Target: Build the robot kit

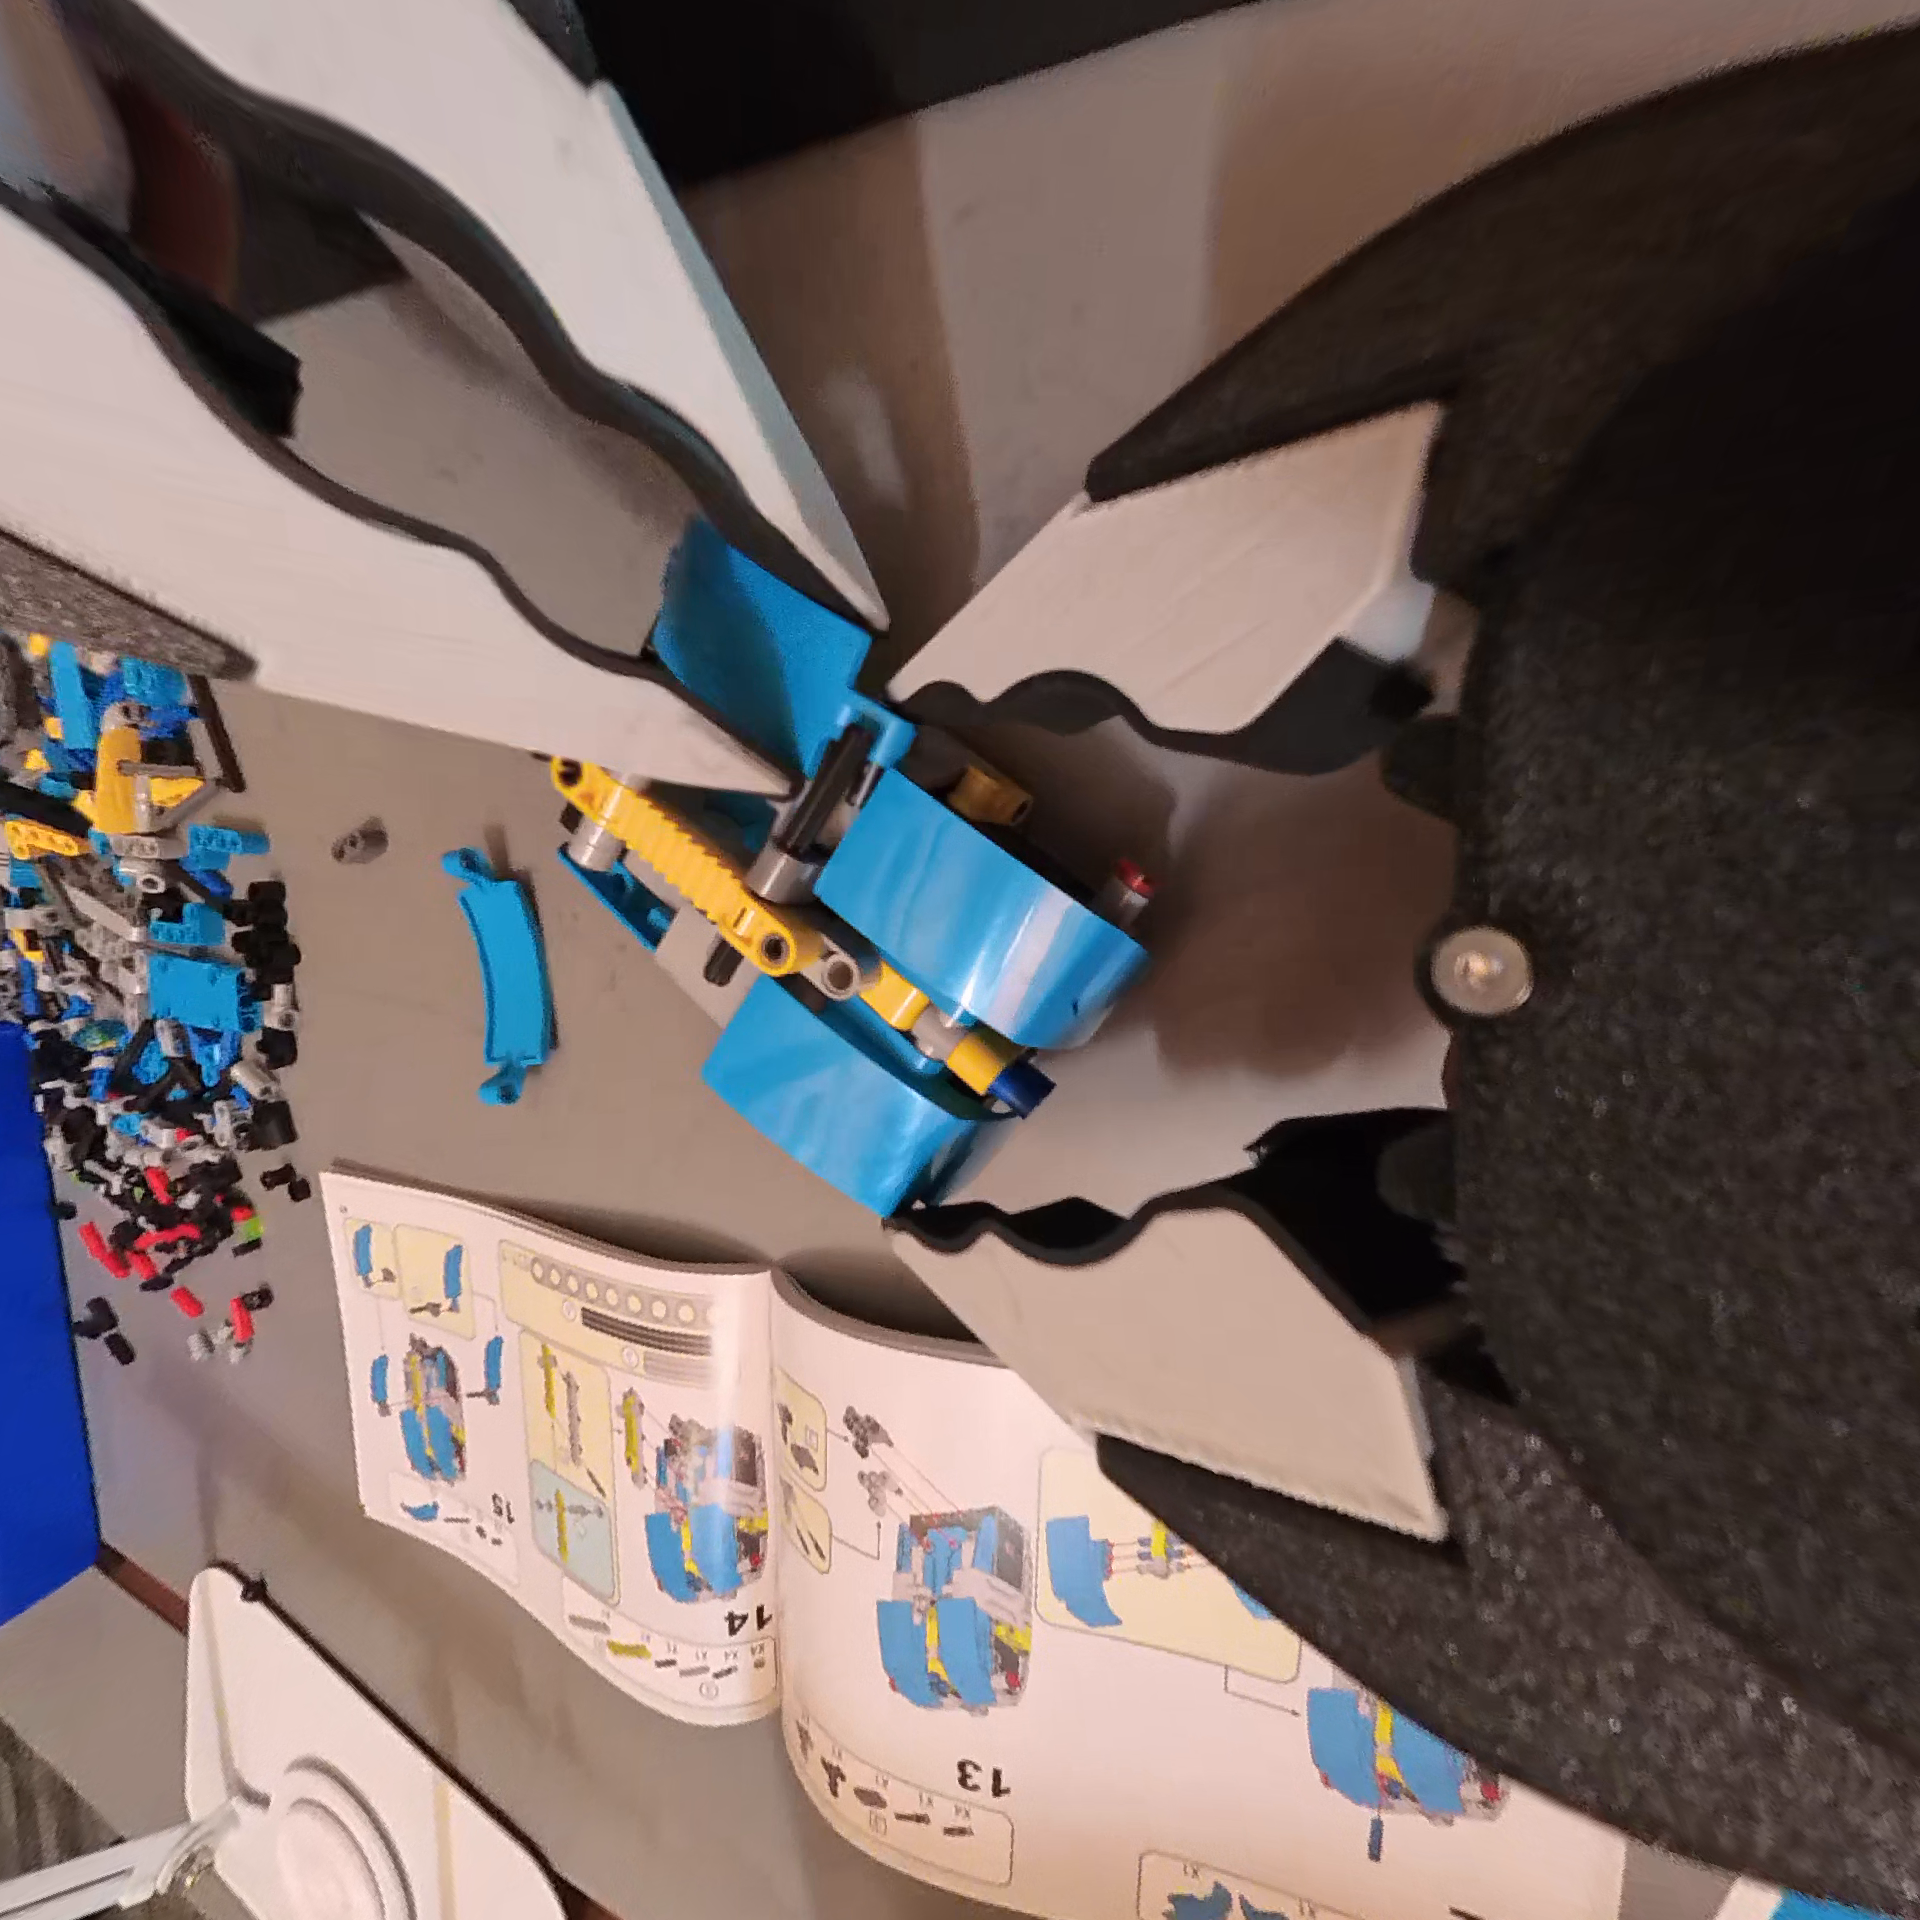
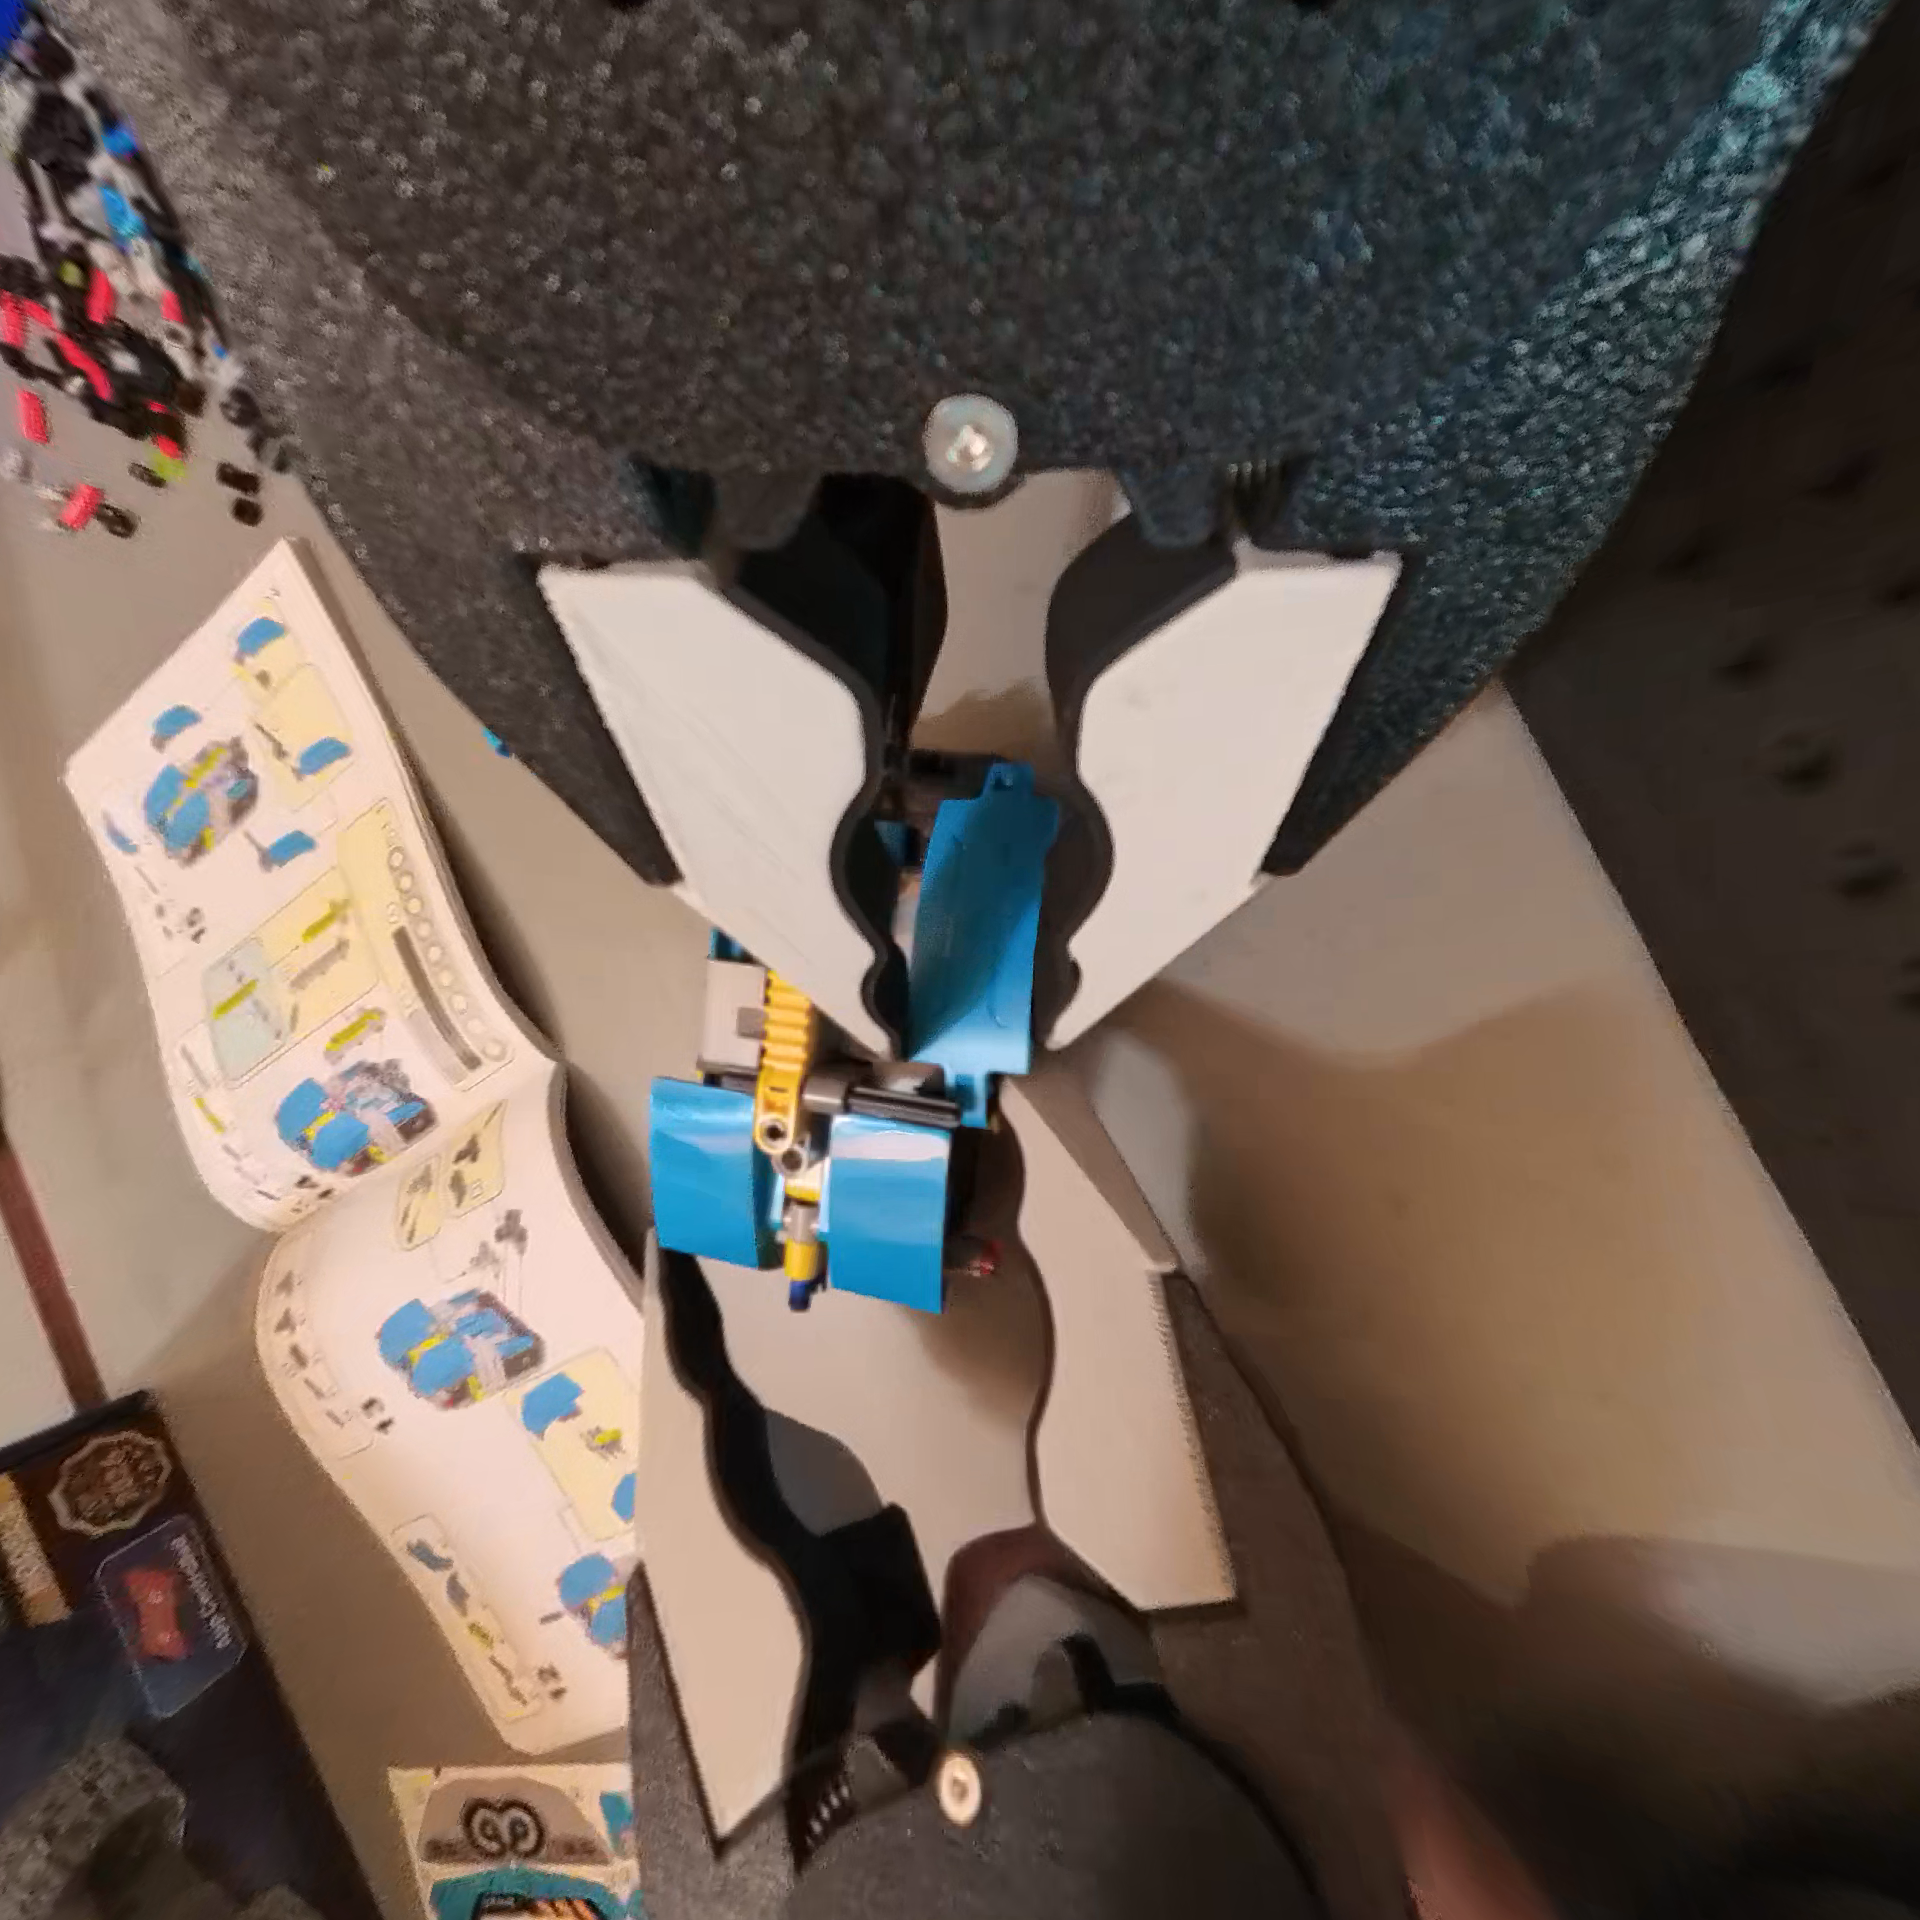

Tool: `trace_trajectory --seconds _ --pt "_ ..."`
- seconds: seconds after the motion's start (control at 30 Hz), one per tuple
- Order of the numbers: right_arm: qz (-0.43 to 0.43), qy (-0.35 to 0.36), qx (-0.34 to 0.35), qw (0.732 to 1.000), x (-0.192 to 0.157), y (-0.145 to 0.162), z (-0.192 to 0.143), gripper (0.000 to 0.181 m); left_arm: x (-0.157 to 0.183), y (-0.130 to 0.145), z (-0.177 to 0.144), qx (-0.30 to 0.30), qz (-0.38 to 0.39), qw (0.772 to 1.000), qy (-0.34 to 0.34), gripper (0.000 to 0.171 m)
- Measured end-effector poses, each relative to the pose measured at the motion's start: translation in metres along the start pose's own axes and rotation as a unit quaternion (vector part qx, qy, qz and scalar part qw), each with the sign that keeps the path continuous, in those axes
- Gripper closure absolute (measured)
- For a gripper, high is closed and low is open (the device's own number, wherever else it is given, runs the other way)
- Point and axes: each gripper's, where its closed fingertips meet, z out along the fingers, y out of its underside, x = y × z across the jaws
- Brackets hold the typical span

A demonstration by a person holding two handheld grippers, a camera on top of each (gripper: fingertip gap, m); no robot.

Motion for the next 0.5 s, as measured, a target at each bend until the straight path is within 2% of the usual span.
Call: trace_trajectory --seconds 0.17,0.33,0.5 --pt "0.035 -0.019 0.002 0.999 0.0073 0.0078 -0.0042 0.158 0.0008 0.0001 -0.0004 0.002 0.001 1.0 0.003 0.08" --pt "0.012 0.025 -0.004 1.0 0.0082 0.0054 -0.004 0.158 0.0004 0.0004 -0.0001 0.001 0.0 1.0 0.002 0.08" --pt "0.001 0.024 0.003 1.0 0.0061 0.0034 -0.0021 0.158 0.0004 0.0005 -0.0003 0.001 0.001 1.0 0.001 0.08"
